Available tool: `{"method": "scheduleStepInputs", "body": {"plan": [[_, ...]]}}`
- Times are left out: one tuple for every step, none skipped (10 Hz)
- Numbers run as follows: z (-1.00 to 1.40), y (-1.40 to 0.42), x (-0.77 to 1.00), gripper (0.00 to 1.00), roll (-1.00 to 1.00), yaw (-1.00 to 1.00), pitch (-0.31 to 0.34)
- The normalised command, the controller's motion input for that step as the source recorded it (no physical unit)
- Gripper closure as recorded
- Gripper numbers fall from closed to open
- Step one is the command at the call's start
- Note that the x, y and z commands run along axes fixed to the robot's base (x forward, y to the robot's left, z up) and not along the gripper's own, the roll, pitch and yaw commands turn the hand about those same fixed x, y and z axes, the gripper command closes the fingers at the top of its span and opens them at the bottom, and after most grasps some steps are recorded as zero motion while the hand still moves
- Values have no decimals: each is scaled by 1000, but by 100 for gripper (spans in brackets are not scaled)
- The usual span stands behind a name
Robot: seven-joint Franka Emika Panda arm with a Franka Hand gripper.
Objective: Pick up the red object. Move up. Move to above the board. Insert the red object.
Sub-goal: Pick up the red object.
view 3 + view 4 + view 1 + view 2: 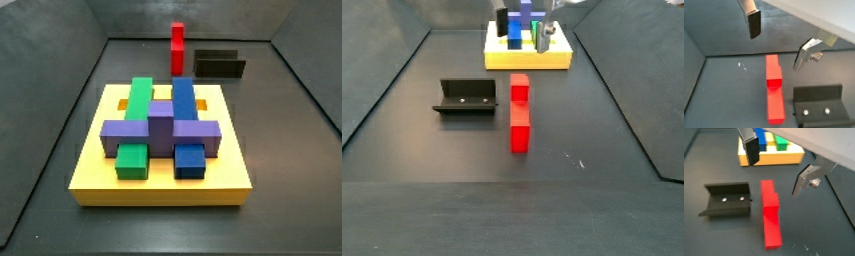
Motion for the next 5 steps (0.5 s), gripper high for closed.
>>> {"method": "scheduleStepInputs", "body": {"plan": [[-157,0,31,0,-106,-980,76],[-177,0,46,0,-101,-971,76],[-183,0,46,0,-100,-971,79],[-206,0,60,0,-96,-957,80],[-214,0,66,0,-96,-949,83]]}}
